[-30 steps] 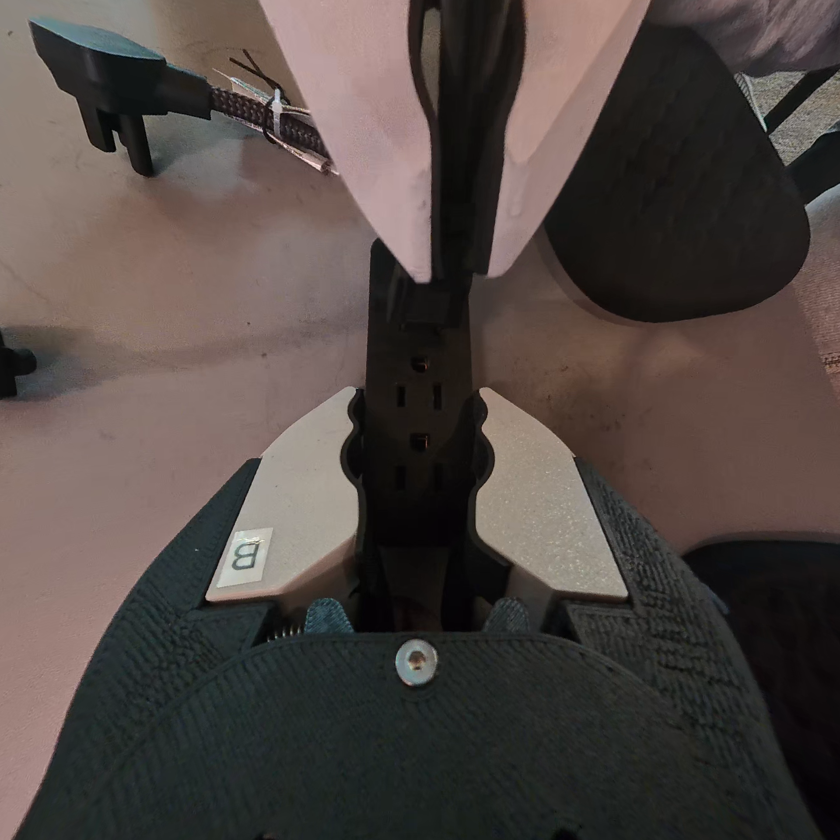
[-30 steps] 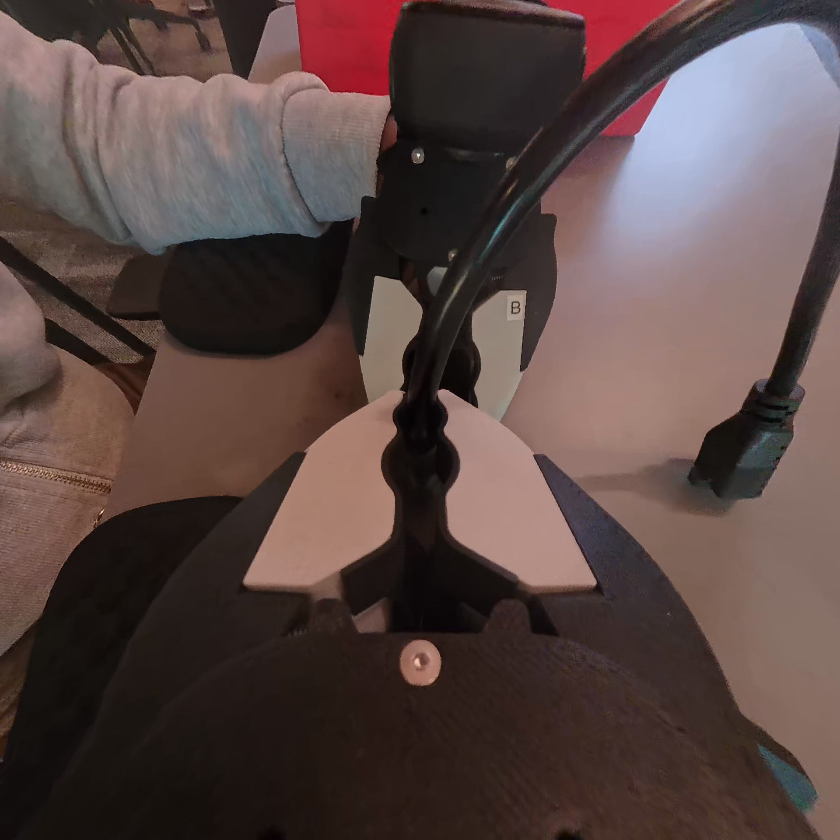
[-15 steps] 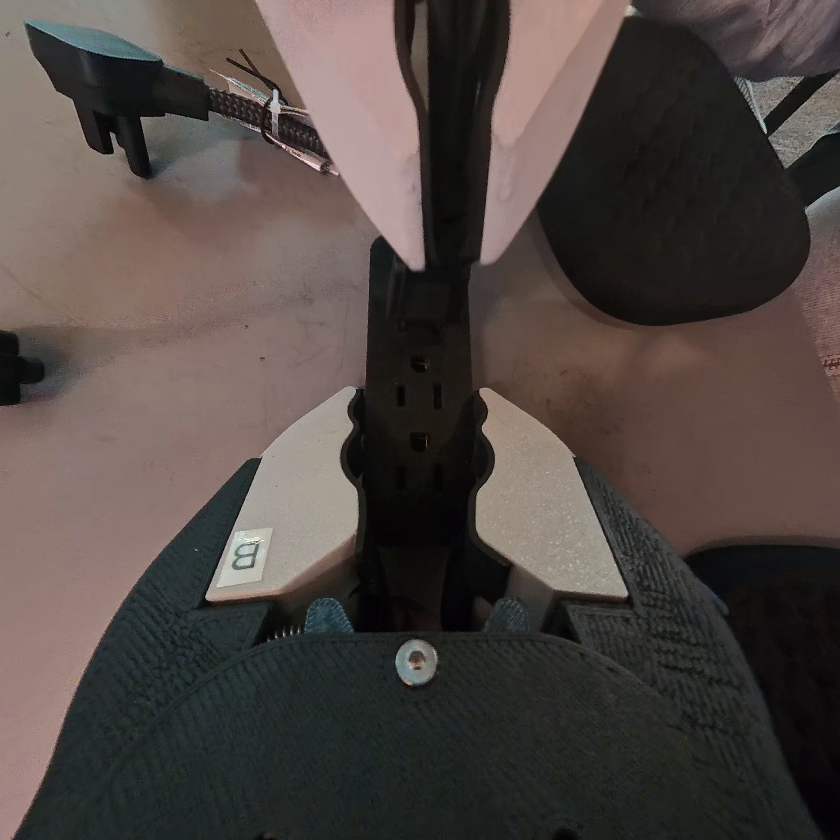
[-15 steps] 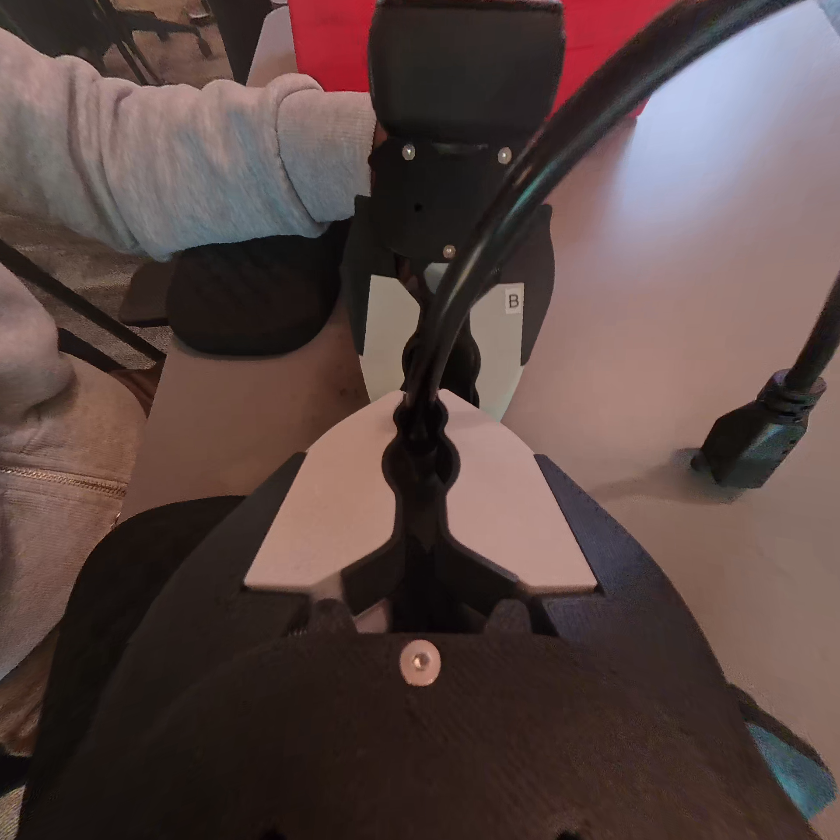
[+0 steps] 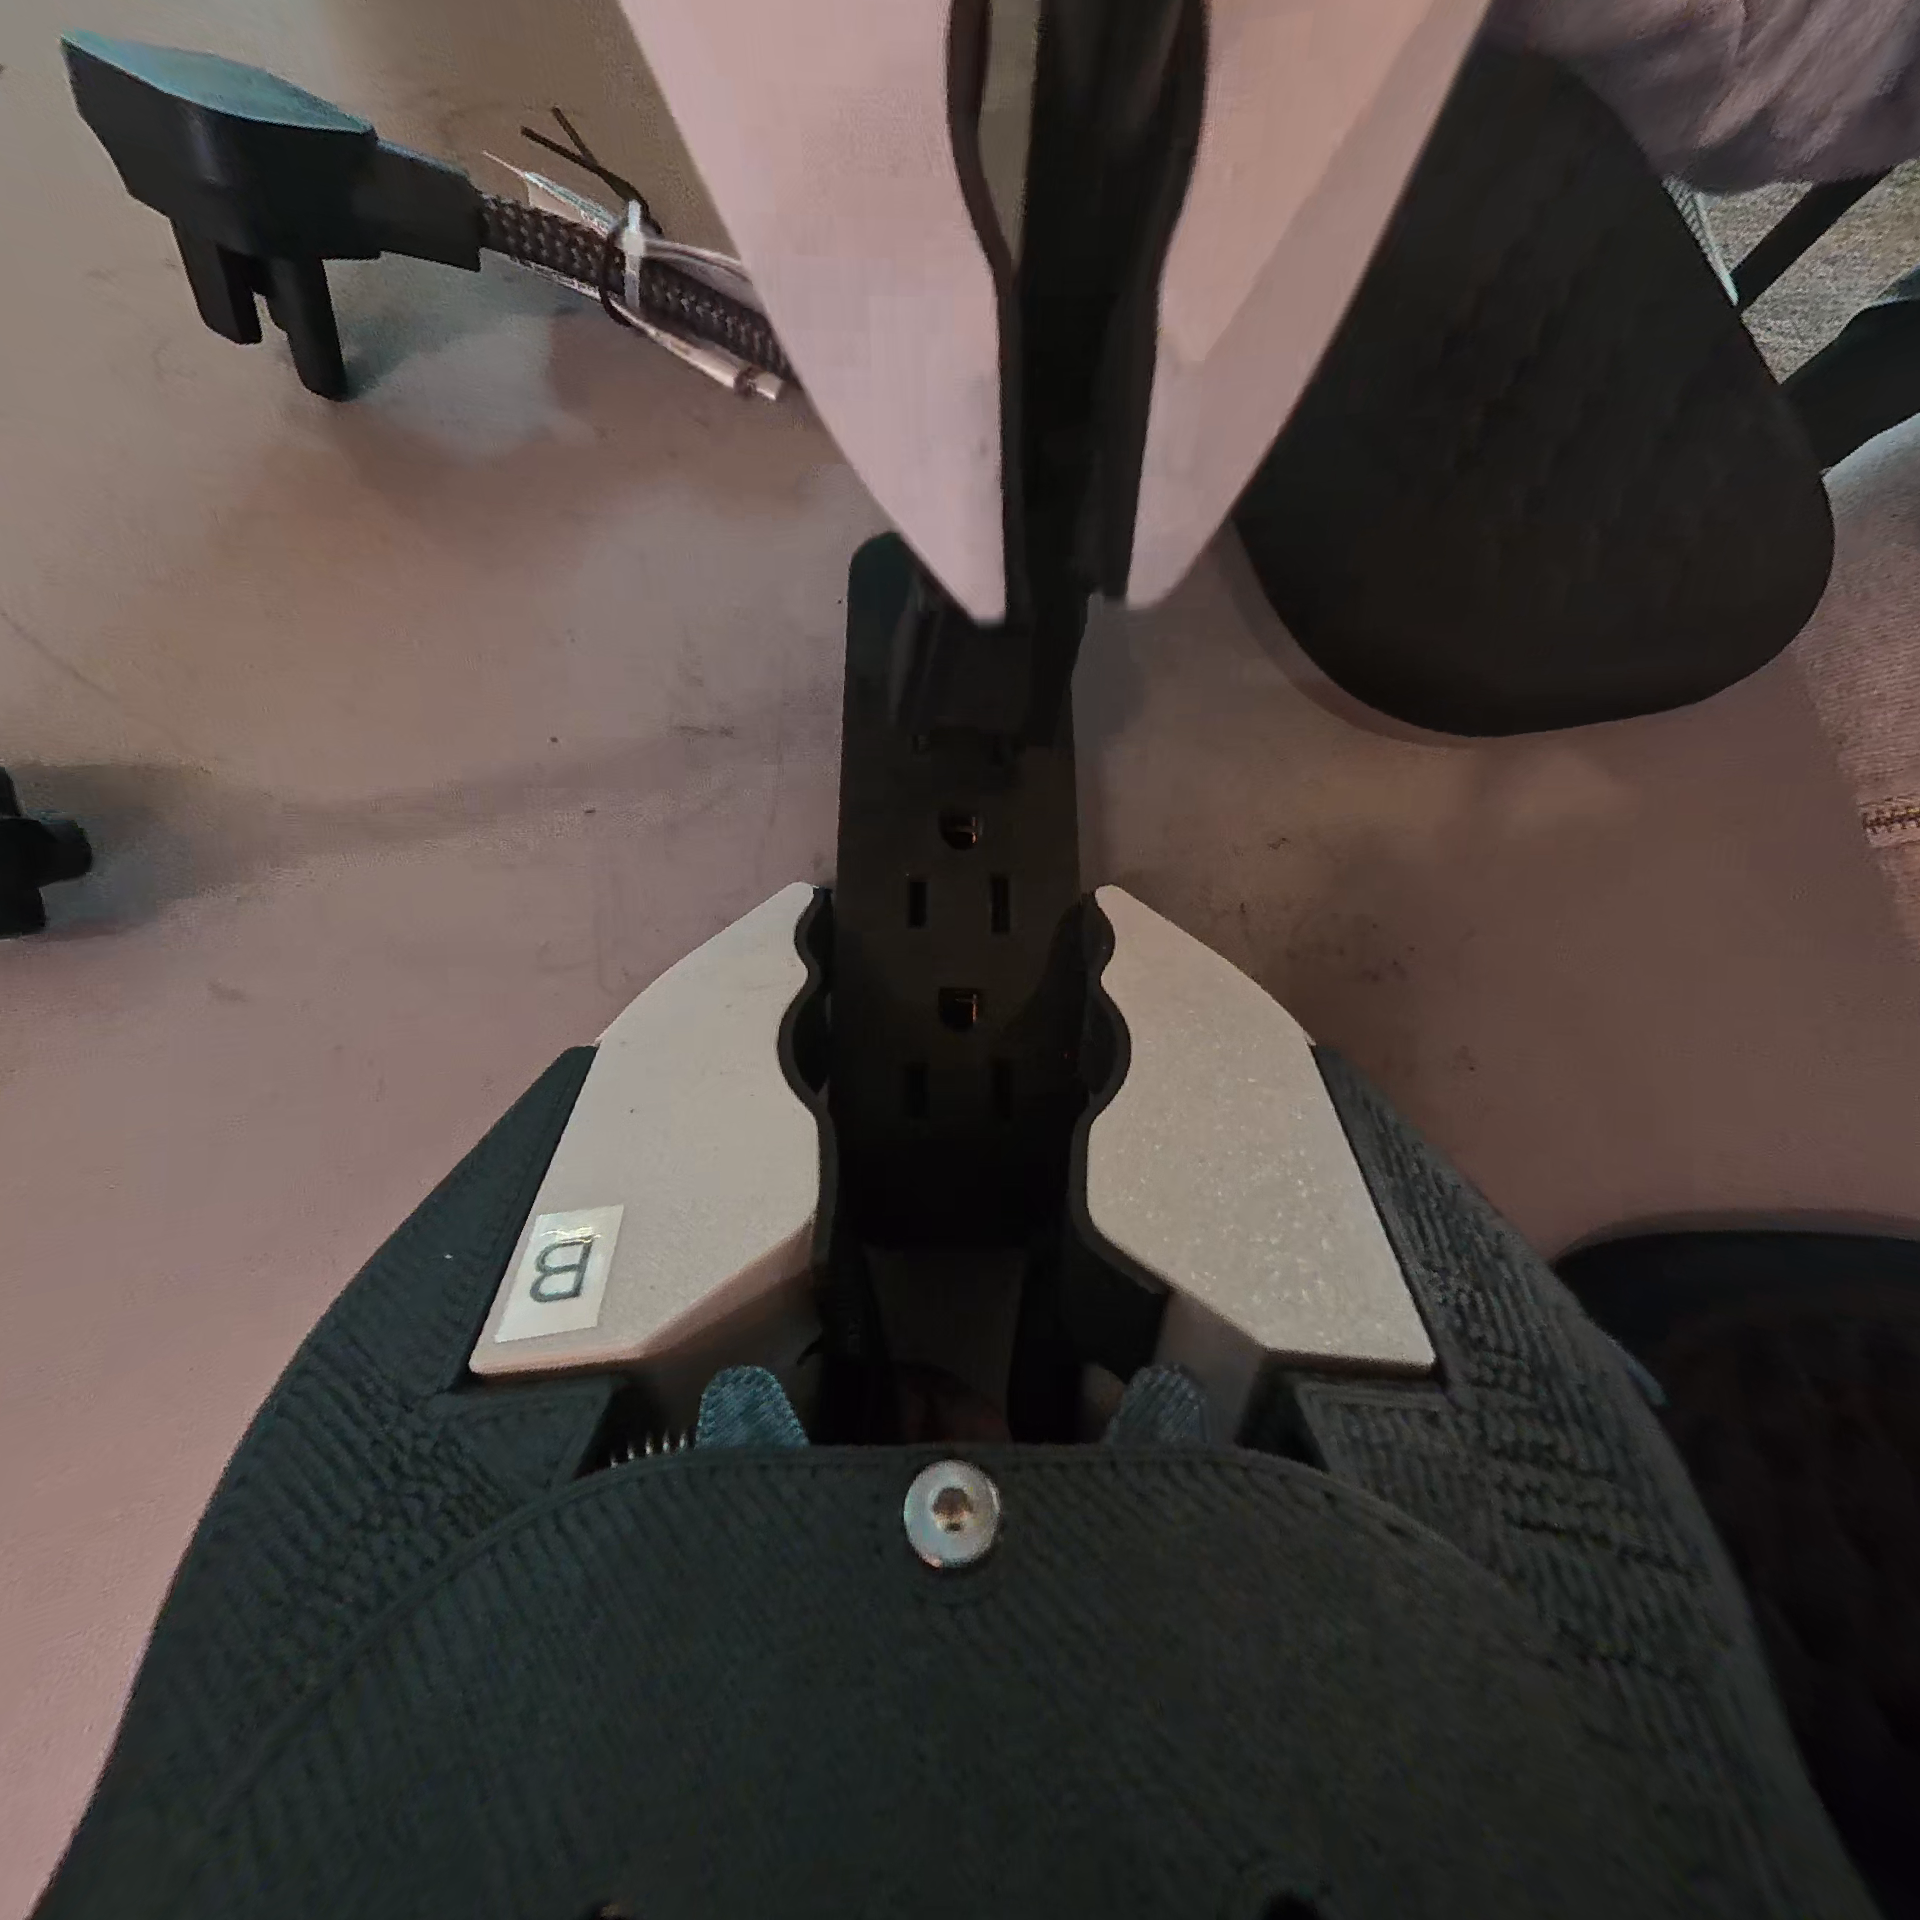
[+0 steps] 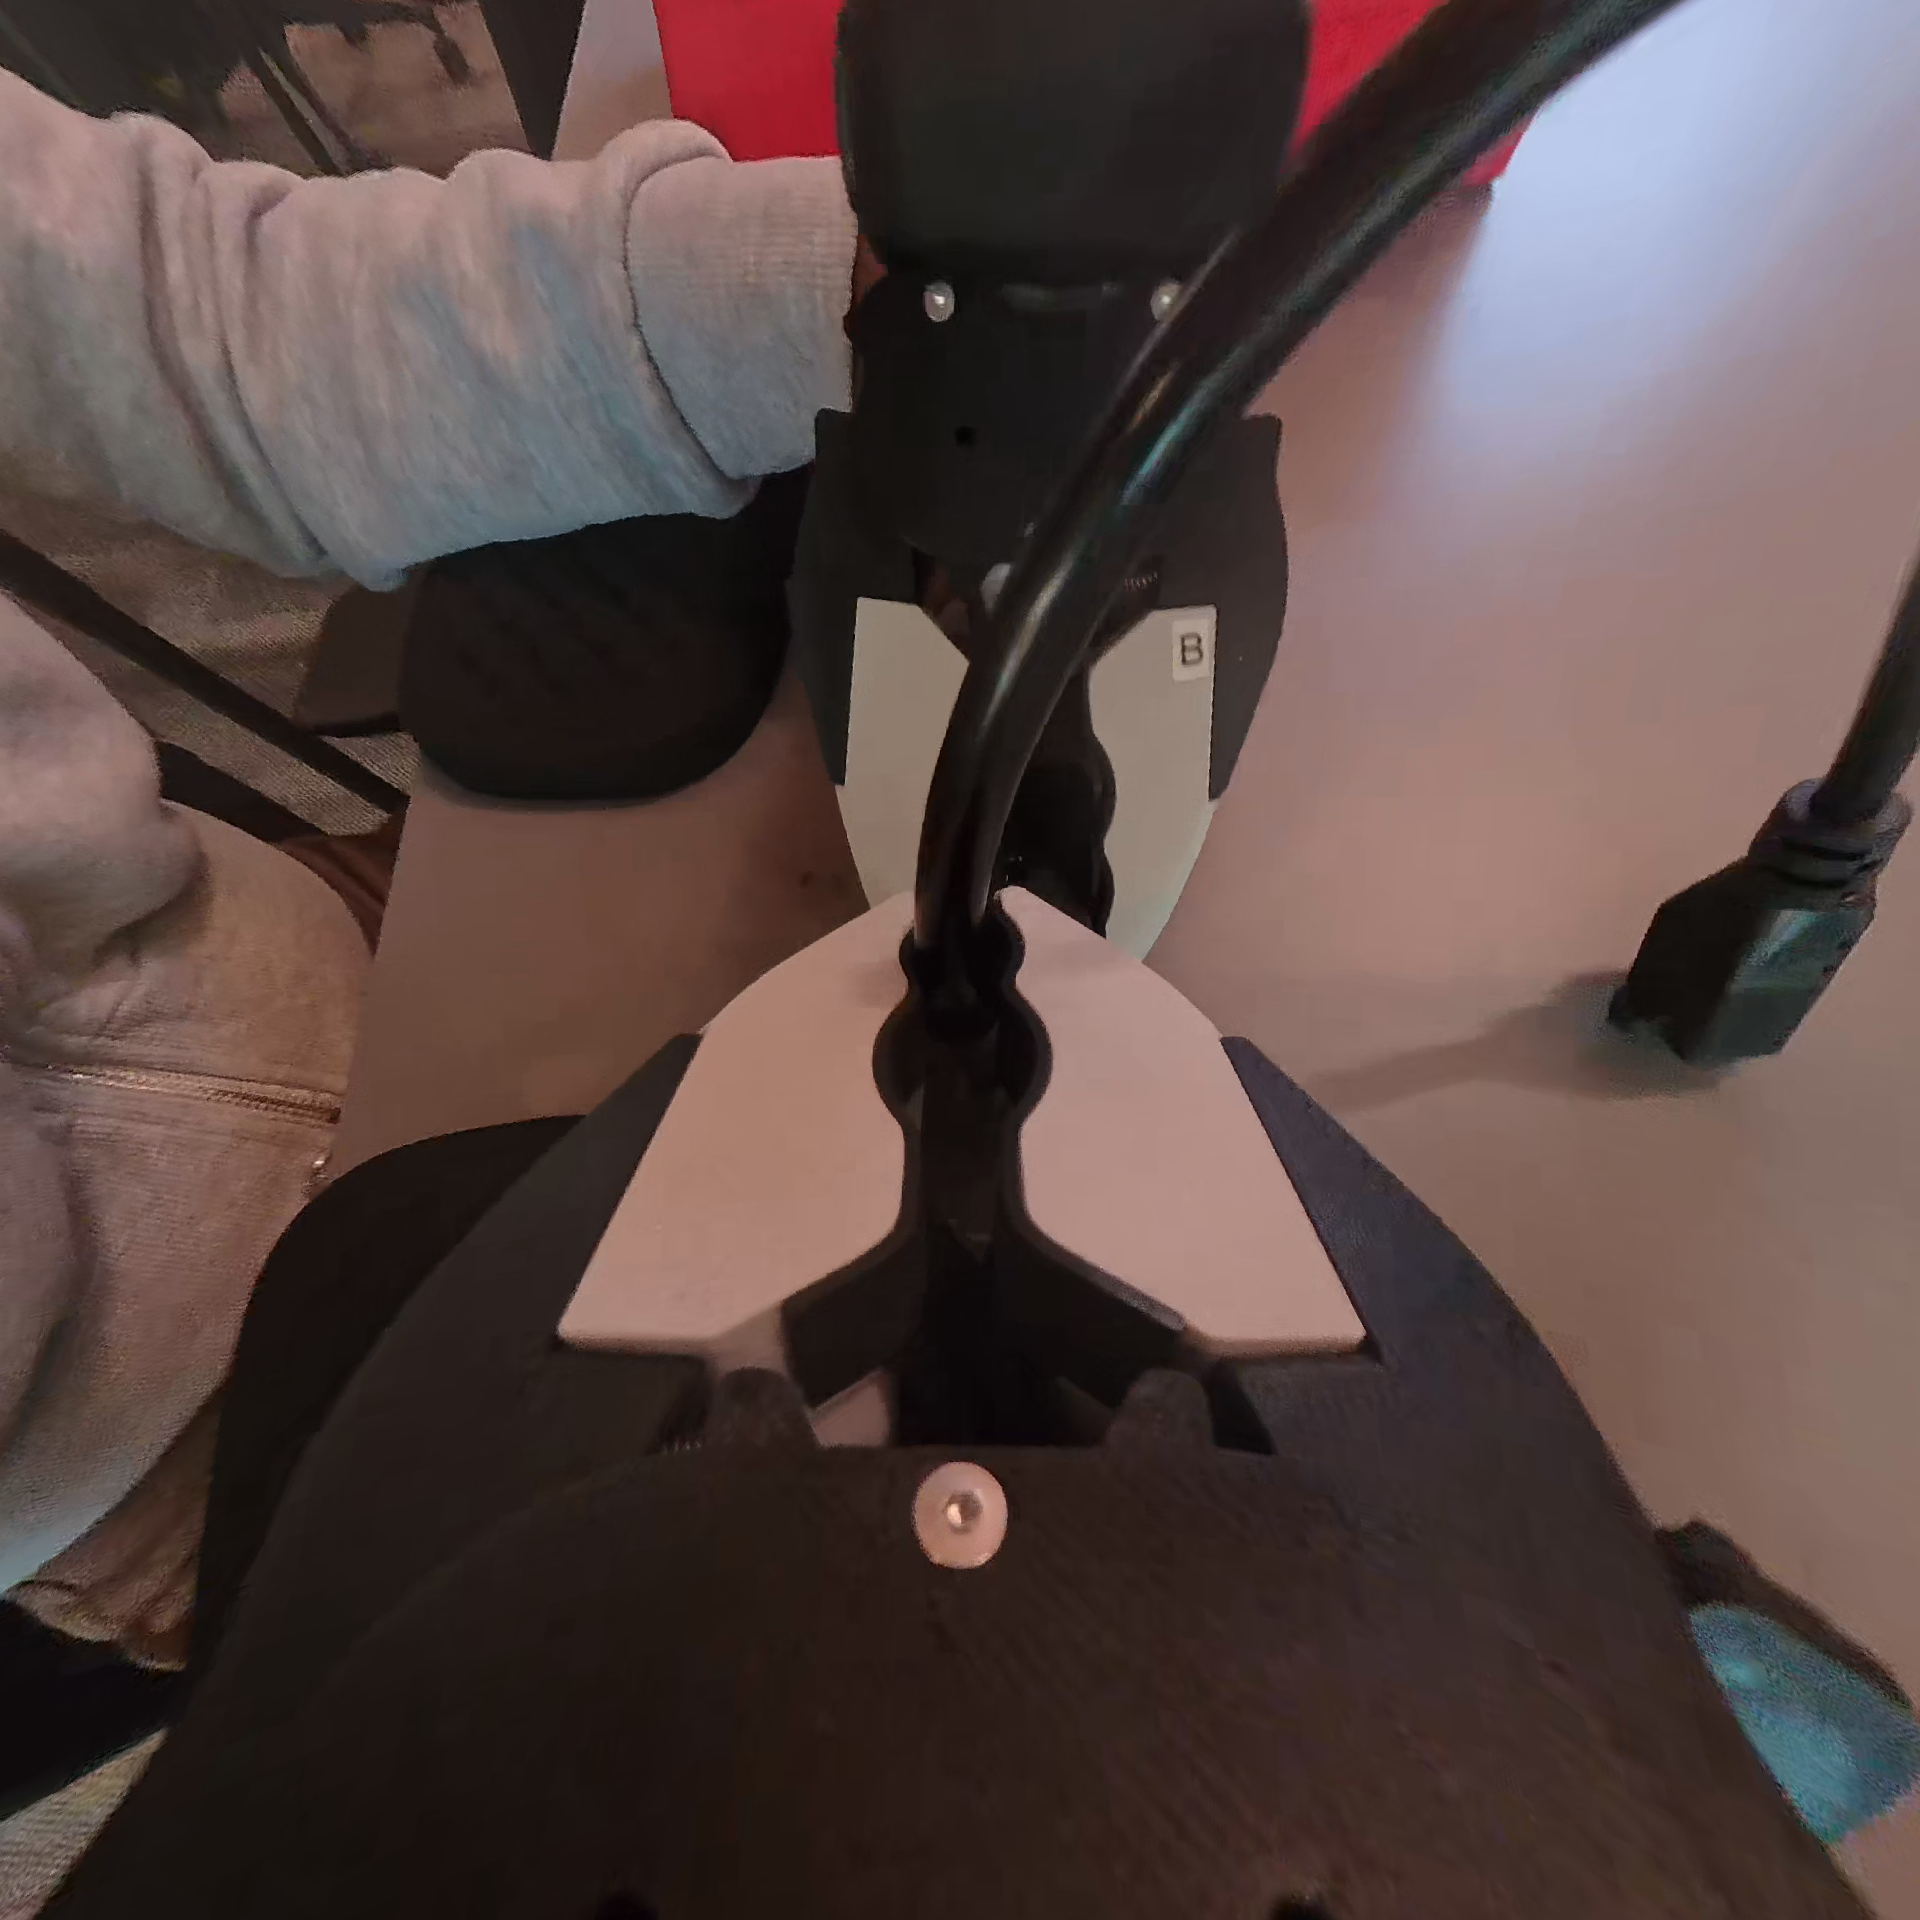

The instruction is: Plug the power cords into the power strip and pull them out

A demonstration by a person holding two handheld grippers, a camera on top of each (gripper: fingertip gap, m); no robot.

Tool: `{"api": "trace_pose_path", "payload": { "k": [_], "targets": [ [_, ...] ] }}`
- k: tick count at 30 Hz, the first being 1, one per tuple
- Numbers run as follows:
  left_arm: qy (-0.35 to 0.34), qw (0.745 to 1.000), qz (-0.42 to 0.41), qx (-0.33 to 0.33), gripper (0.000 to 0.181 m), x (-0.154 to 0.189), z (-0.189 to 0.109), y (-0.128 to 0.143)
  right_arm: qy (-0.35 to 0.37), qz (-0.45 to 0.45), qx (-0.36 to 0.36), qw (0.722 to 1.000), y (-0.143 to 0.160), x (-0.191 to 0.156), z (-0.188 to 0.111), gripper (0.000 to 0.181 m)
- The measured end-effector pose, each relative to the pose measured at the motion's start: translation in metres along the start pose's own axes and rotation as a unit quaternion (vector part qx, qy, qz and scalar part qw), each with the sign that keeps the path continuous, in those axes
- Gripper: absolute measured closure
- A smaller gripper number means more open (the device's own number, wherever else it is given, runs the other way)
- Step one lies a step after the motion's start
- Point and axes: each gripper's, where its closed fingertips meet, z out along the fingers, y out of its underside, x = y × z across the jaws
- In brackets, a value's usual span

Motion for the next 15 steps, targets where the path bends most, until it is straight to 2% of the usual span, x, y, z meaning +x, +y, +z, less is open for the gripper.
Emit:
{"api": "trace_pose_path", "payload": {
  "k": [2, 7, 11, 15],
  "targets": [
    [-0.001, 1.0, -0.003, 0.0, 0.135, 0.0, 0.001, -0.001, -0.011, 0.013, 0.01, 1.0, 0.0, 0.0, -0.001, 0.171],
    [-0.001, 1.0, 0.003, 0.0, 0.135, 0.001, 0.001, -0.001, 0.004, -0.025, 0.008, 1.0, -0.005, -0.001, 0.008, 0.171],
    [-0.002, 1.0, 0.002, -0.001, 0.135, 0.001, 0.001, -0.001, -0.004, -0.078, 0.06, 0.995, -0.005, 0.0, 0.0, 0.172],
    [-0.003, 1.0, 0.001, -0.001, 0.135, 0.0, 0.001, -0.001, -0.013, -0.072, 0.067, 0.995, -0.006, 0.0, -0.008, 0.171]
  ]
}}
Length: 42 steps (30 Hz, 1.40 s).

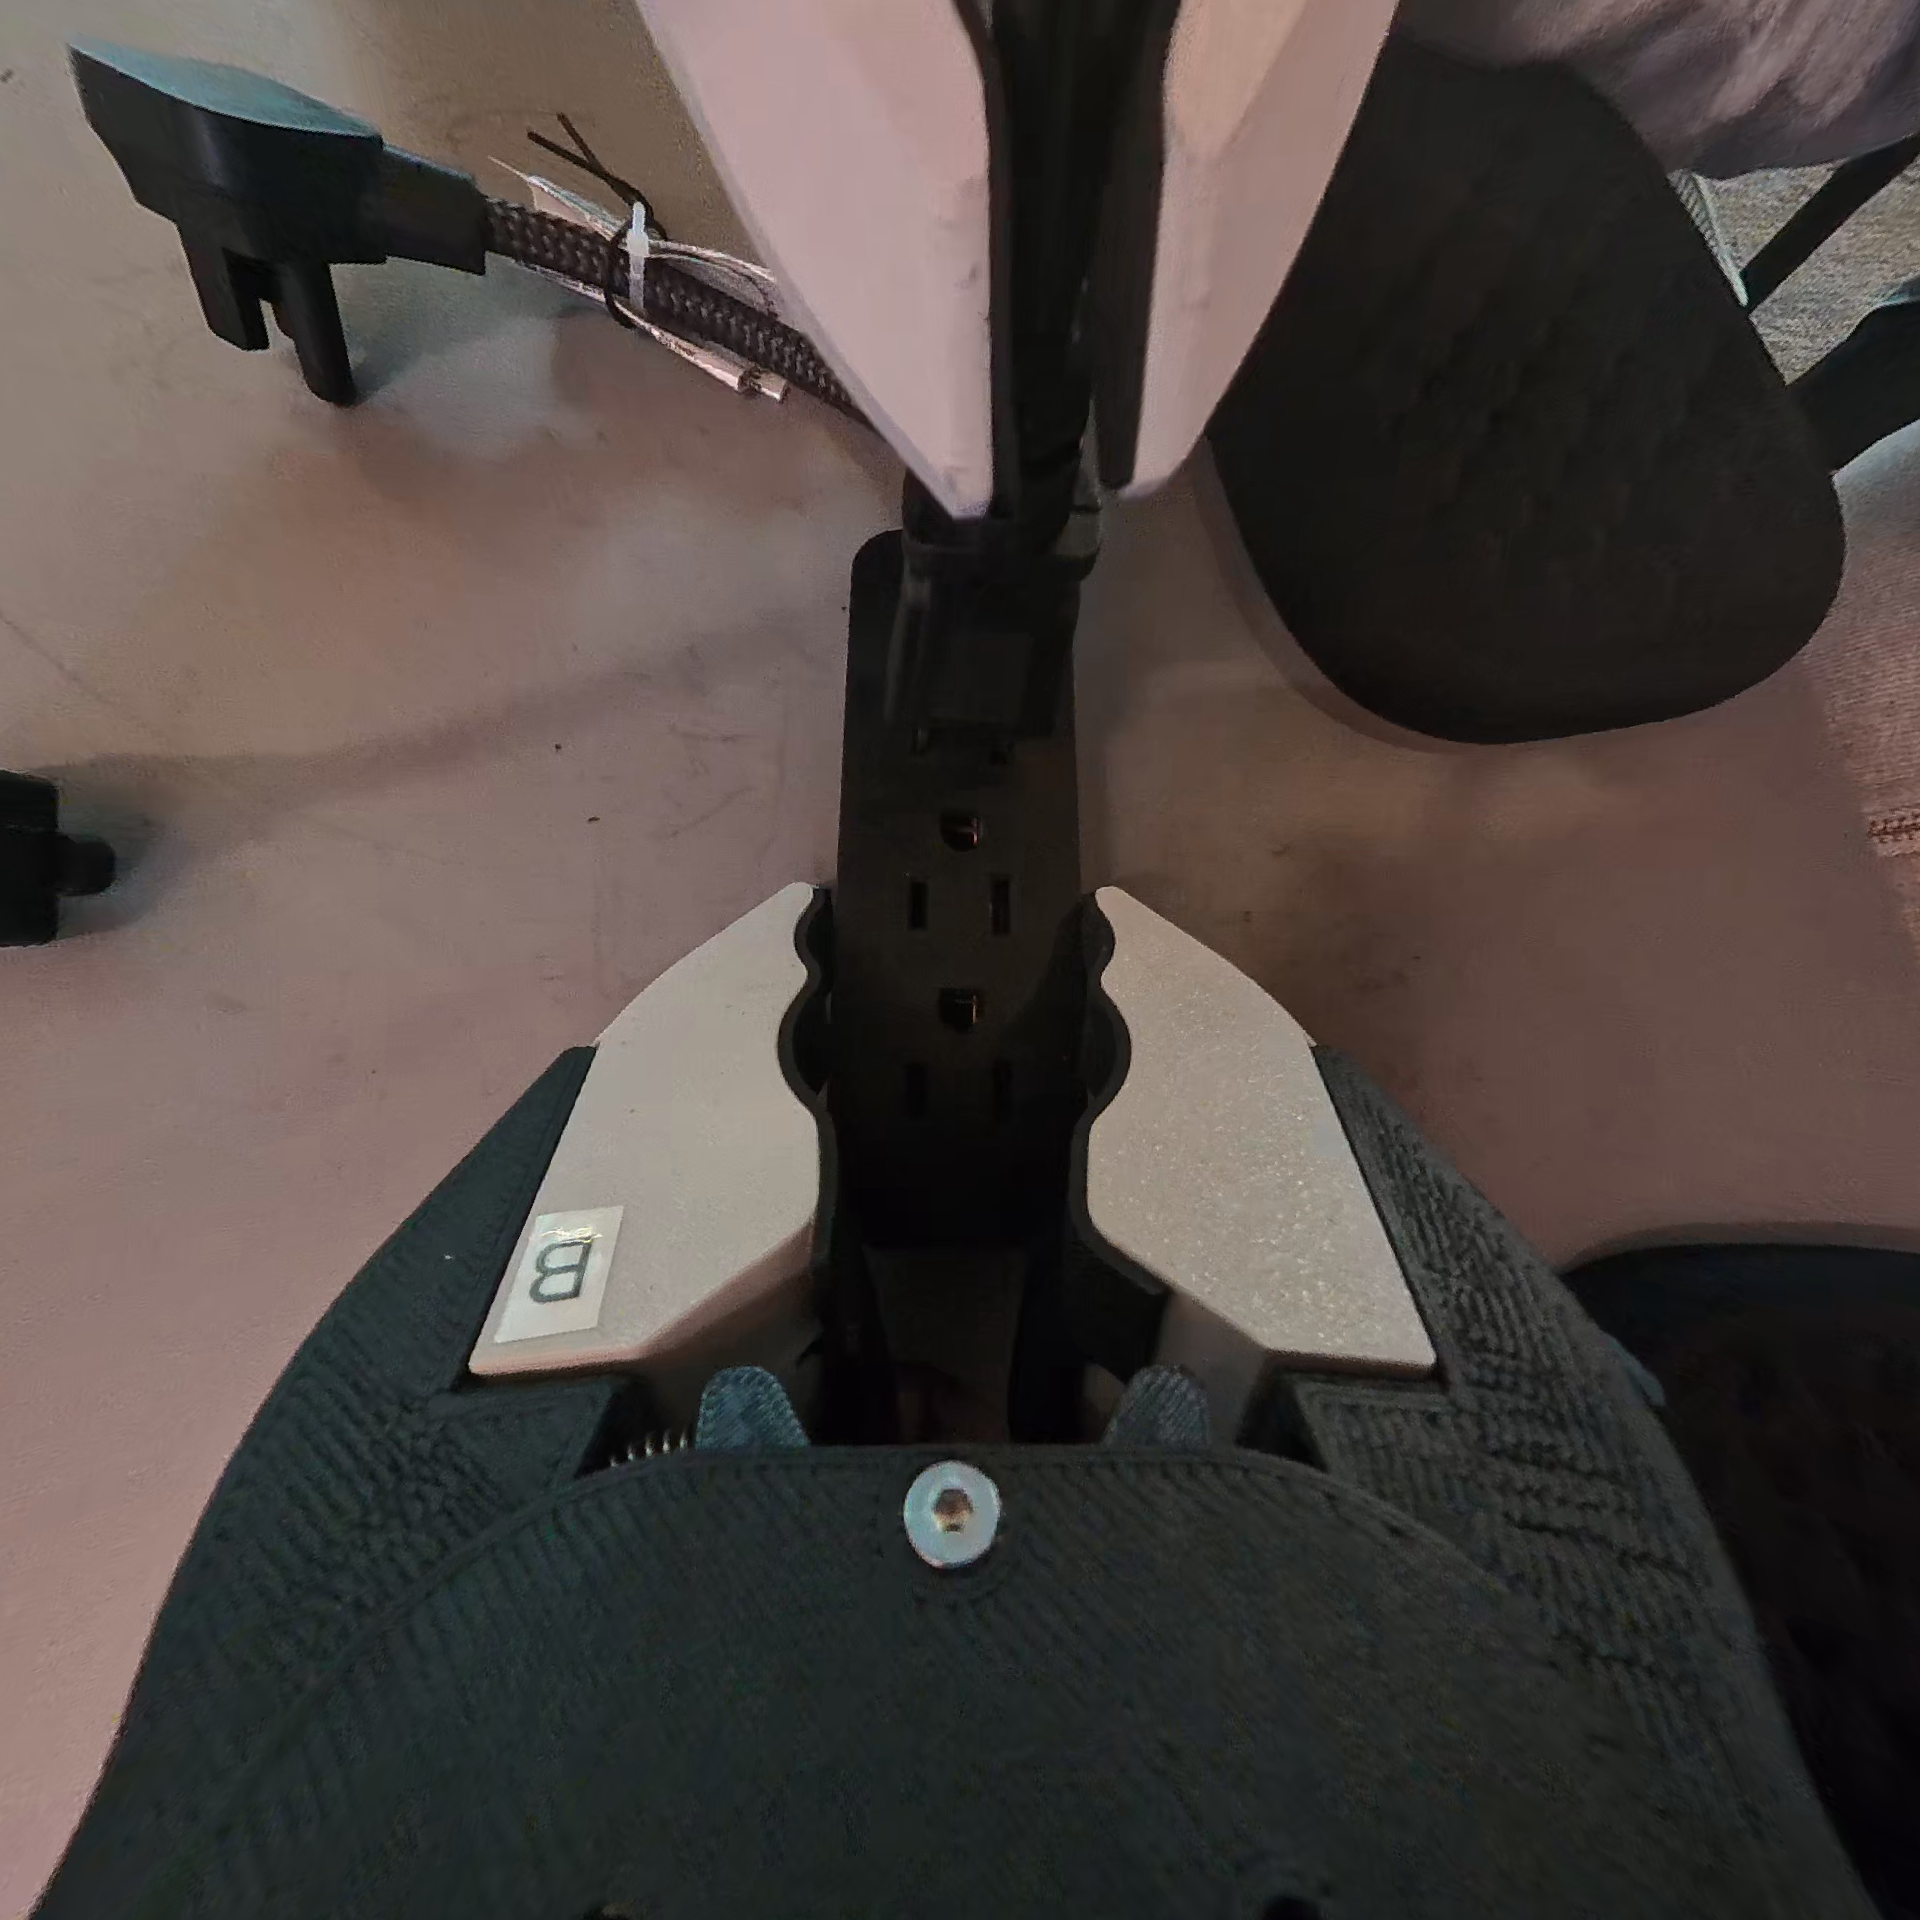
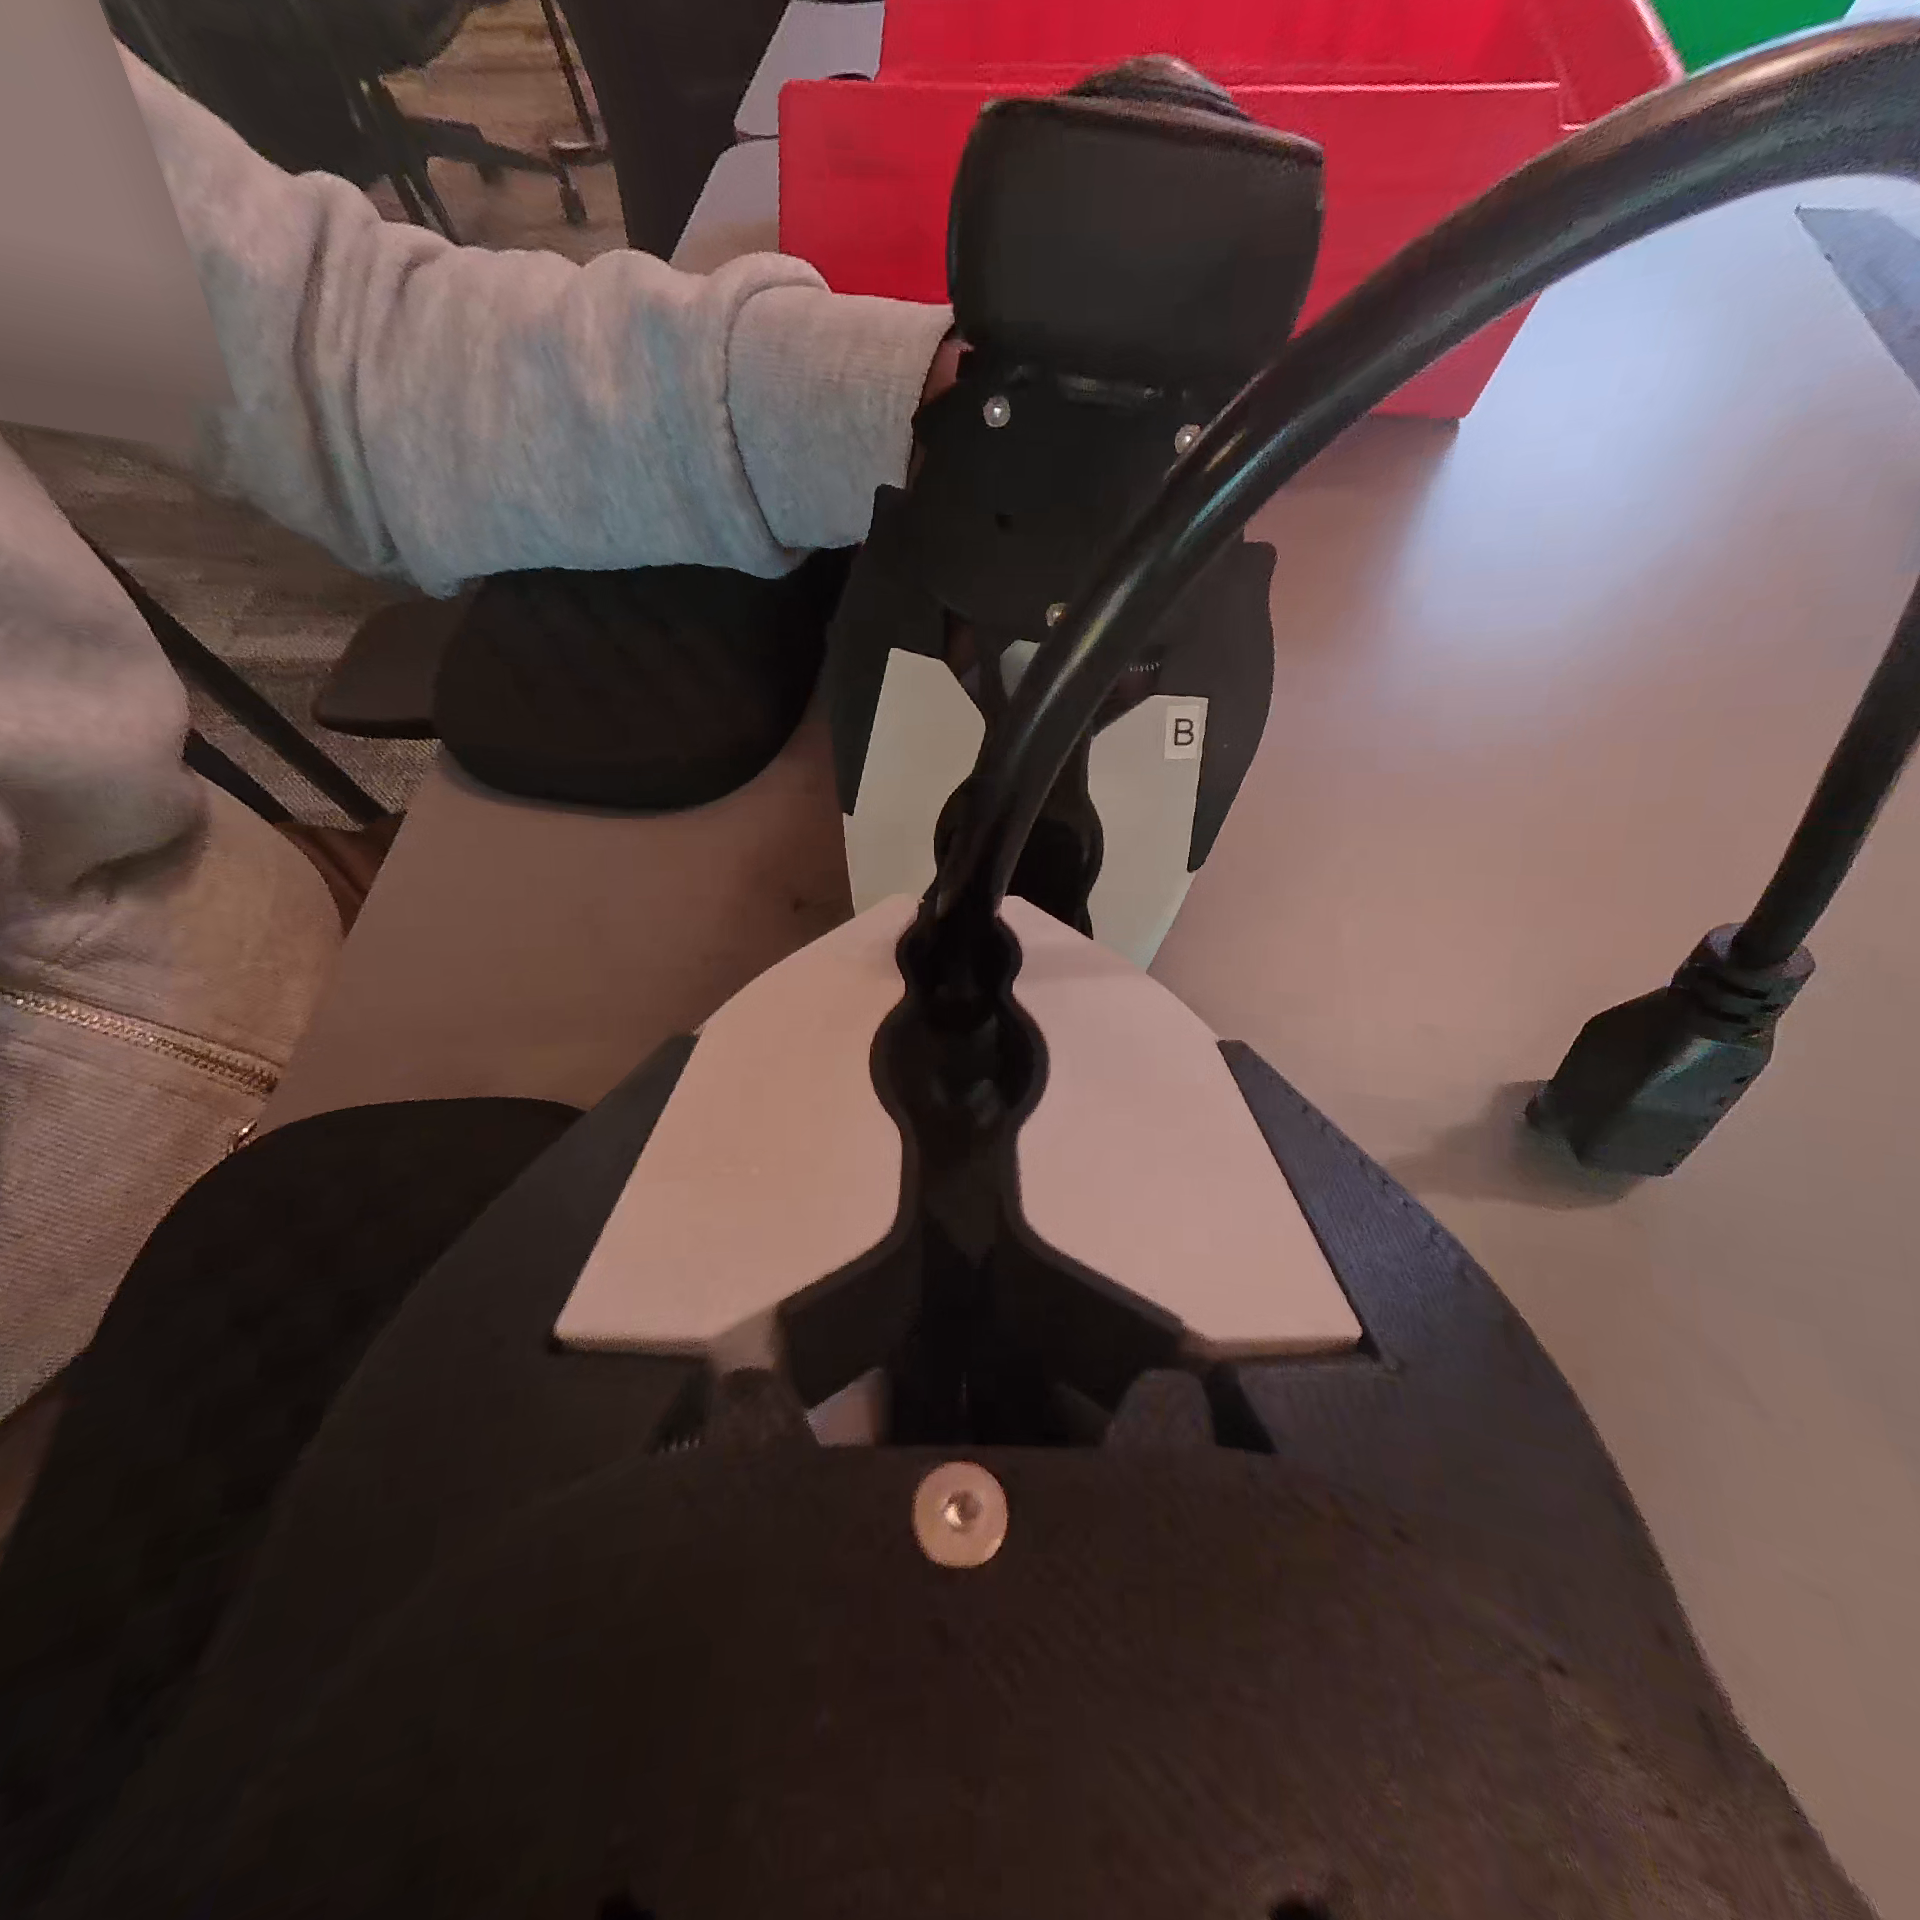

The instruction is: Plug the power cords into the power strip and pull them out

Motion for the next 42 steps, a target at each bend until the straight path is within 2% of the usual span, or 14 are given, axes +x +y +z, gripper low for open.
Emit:
{"api": "trace_pose_path", "payload": {
  "k": [8, 11, 13, 15, 17, 19, 20, 22, 23, 26, 31, 34, 38, 42],
  "targets": [
    [-0.002, 1.0, 0.002, -0.001, 0.135, 0.0, 0.001, -0.001, 0.001, -0.006, -0.006, 1.0, 0.002, -0.001, -0.001, 0.171],
    [-0.005, 1.0, -0.002, -0.002, 0.135, 0.0, 0.001, -0.001, 0.024, -0.046, -0.003, 0.999, -0.004, 0.002, -0.006, 0.171],
    [-0.009, 1.0, -0.003, -0.002, 0.135, -0.001, 0.001, -0.001, 0.03, -0.043, 0.116, 0.992, -0.043, -0.001, -0.03, 0.171],
    [-0.01, 1.0, -0.002, -0.003, 0.135, -0.001, 0.002, -0.001, 0.039, -0.043, 0.229, 0.972, -0.076, -0.004, -0.067, 0.17],
    [-0.017, 1.0, -0.005, -0.001, 0.135, -0.003, 0.004, -0.004, 0.052, -0.058, 0.27, 0.96, -0.083, -0.006, -0.083, 0.171],
    [-0.028, 1.0, -0.007, 0.003, 0.135, -0.006, 0.01, -0.009, 0.039, -0.05, 0.255, 0.965, -0.077, -0.007, -0.072, 0.172],
    [-0.022, 1.0, 0.003, -0.003, 0.129, -0.004, 0.01, -0.008, 0.038, -0.039, 0.232, 0.971, -0.071, -0.003, -0.059, 0.172],
    [-0.025, 1.0, 0.012, -0.014, 0.103, -0.004, 0.005, -0.002, 0.034, -0.017, 0.173, 0.984, -0.052, 0.004, -0.032, 0.171],
    [-0.033, 0.999, 0.012, -0.023, 0.1, -0.007, -0.001, 0.004, 0.028, -0.01, 0.154, 0.988, -0.044, 0.006, -0.02, 0.171],
    [-0.038, 0.999, 0.003, -0.028, 0.105, -0.013, -0.016, 0.016, 0.002, -0.007, 0.152, 0.988, -0.041, 0.007, -0.004, 0.172],
    [-0.005, 1.0, 0.027, -0.006, 0.134, -0.004, -0.014, 0.014, -0.06, -0.037, 0.194, 0.978, -0.056, -0.003, 0.008, 0.171],
    [-0.002, 1.0, 0.022, -0.003, 0.134, -0.004, -0.014, 0.013, -0.111, -0.064, 0.214, 0.969, -0.054, -0.01, 0.019, 0.171],
    [0.008, 1.0, 0.017, 0.0, 0.134, -0.003, -0.015, 0.013, -0.12, -0.133, 0.187, 0.966, -0.038, -0.009, 0.031, 0.171],
    [0.018, 1.0, 0.015, 0.001, 0.134, -0.001, -0.015, 0.013, -0.173, -0.127, 0.191, 0.958, -0.036, -0.014, 0.03, 0.171]
  ]
}}
